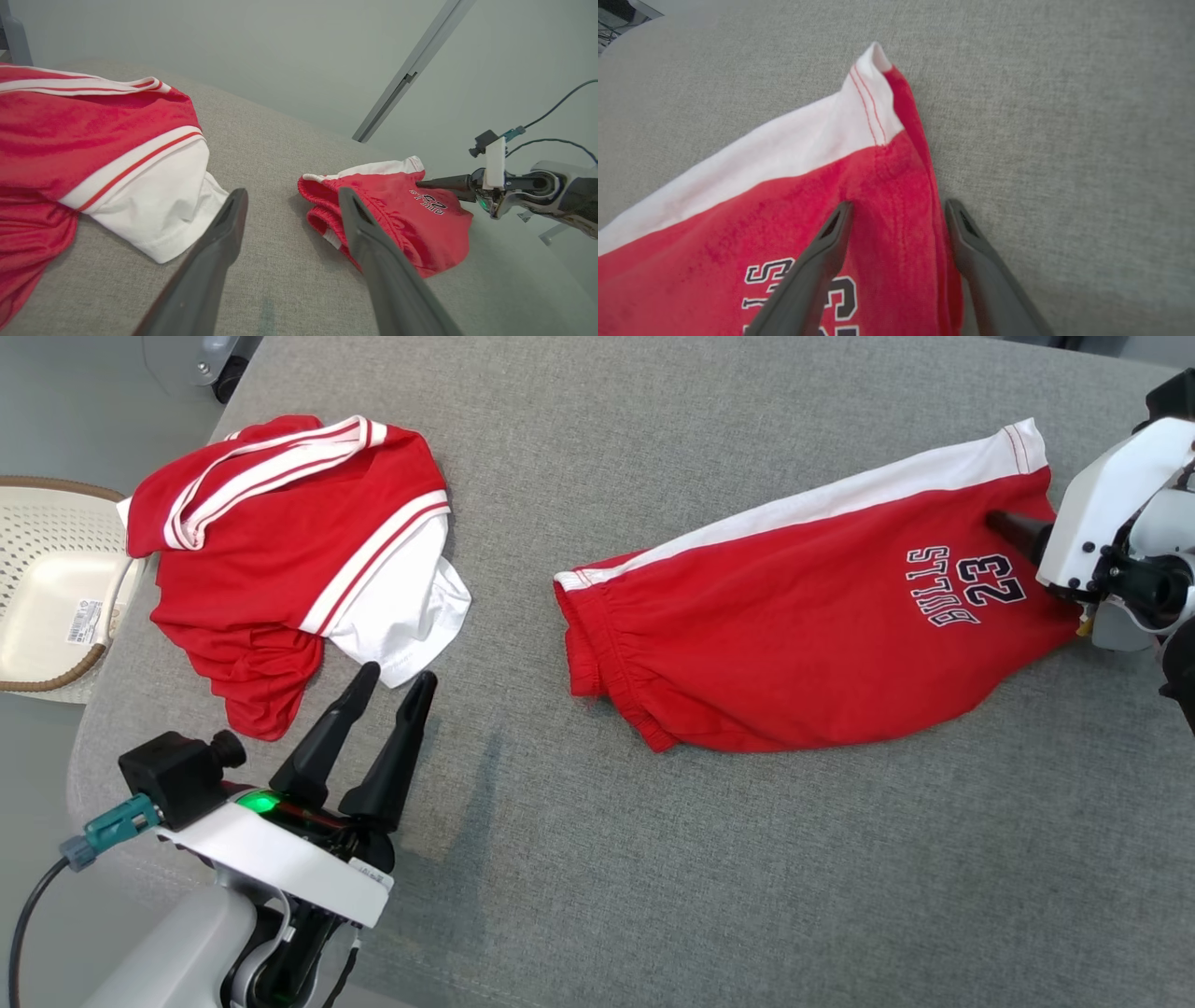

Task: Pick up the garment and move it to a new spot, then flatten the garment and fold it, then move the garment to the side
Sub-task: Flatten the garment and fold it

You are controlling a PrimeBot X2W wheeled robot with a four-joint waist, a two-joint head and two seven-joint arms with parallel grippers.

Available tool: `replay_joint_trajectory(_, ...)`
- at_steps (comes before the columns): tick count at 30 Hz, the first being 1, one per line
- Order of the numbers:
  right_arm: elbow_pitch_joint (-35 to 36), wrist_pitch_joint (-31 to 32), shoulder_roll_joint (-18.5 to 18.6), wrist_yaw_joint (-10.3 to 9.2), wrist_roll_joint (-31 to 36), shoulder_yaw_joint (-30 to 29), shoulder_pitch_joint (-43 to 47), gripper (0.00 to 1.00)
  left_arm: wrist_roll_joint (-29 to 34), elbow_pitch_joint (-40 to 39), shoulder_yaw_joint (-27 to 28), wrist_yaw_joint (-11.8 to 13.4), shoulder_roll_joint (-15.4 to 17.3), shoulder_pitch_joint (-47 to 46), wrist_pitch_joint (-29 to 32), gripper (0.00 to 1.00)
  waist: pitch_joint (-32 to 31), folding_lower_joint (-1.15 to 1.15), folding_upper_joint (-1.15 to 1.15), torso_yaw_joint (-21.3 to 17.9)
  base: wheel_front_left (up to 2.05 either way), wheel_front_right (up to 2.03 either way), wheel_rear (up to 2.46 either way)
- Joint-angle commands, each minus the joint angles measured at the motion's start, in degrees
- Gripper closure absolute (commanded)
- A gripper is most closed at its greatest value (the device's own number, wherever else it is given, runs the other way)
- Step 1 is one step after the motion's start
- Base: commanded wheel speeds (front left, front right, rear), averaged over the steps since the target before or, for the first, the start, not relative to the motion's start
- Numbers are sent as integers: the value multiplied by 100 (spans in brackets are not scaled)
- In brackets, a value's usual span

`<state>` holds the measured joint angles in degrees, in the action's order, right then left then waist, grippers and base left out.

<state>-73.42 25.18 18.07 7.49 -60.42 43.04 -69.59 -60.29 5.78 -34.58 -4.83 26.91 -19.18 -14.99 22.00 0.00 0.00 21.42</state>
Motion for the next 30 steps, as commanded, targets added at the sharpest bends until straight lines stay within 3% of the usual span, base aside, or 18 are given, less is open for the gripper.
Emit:
replay_joint_trajectory(1,-74,165,-35,1,16,0,307,0,57,31,21,-26,-11,66,-25,0,-14,0,0,1,0,0,0)
replay_joint_trajectory(3,-82,266,-48,0,72,-42,408,0,128,64,21,-47,-46,89,-25,0,-51,0,0,-5,0,0,0)
replay_joint_trajectory(4,-83,272,-58,0,104,-65,455,60,166,70,28,-62,-74,99,-25,0,-73,0,0,-12,0,0,0)
replay_joint_trajectory(5,-82,211,-85,0,121,-92,462,96,214,69,29,-68,-102,111,-25,0,-97,0,0,-20,0,0,0)
replay_joint_trajectory(6,-81,146,-111,0,137,-123,476,100,260,79,17,-71,-120,120,-25,0,-128,0,0,-31,0,0,0)
replay_joint_trajectory(12,25,-460,-265,2,-27,-337,691,100,333,150,-62,-52,-155,253,-24,0,-495,0,0,-183,0,0,0)
replay_joint_trajectory(17,569,-849,-195,2,-319,-472,1192,100,341,59,-72,80,-127,428,0,0,-878,0,0,-485,0,0,0)
replay_joint_trajectory(26,1229,-1182,233,1,-731,-566,2096,100,368,-253,-115,285,-123,731,33,0,-1356,0,0,-1156,0,0,0)
replay_joint_trajectory(30,1368,-1316,348,1,-837,-565,2421,100,903,-261,-125,466,-68,884,-4,0,-1530,0,0,-1408,0,0,0)
